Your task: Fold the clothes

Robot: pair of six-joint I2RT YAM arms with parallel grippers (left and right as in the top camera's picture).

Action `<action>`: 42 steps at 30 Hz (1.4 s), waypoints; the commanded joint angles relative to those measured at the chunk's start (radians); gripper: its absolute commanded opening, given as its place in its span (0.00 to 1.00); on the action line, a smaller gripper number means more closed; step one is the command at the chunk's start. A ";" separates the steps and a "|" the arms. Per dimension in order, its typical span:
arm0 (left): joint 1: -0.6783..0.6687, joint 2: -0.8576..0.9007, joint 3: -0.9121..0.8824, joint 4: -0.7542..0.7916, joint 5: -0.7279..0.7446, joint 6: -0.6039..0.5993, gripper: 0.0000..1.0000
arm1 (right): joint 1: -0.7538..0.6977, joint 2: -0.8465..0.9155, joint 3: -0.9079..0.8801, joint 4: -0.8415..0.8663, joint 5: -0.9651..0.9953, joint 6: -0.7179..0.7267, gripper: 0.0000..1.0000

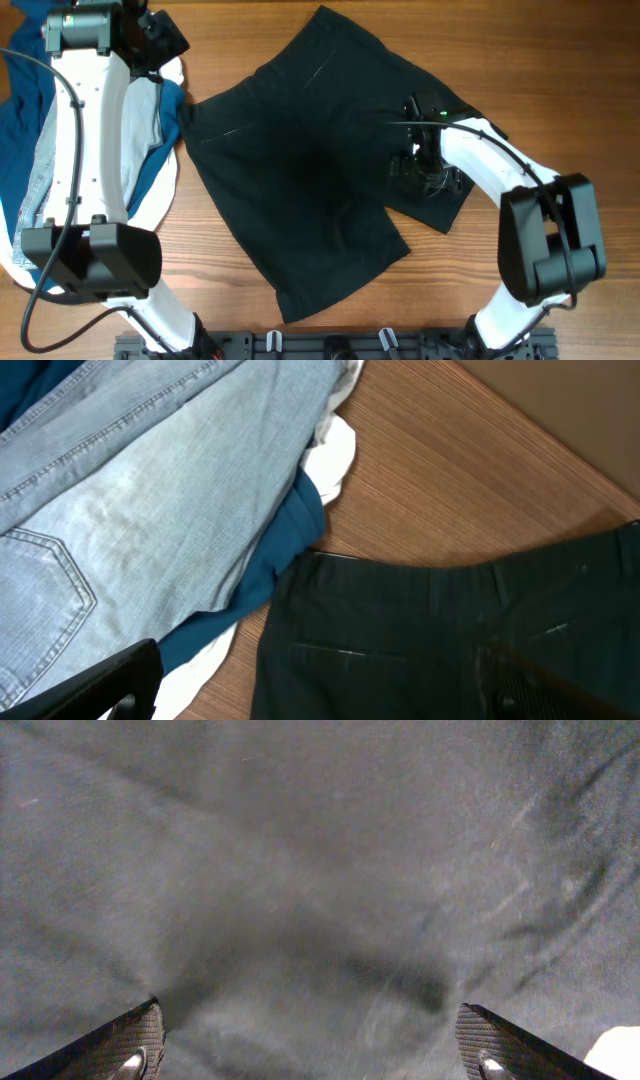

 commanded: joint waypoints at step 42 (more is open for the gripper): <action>-0.162 0.280 0.000 -0.138 0.112 0.398 0.98 | -0.391 0.133 0.810 -0.447 -0.333 -0.111 0.95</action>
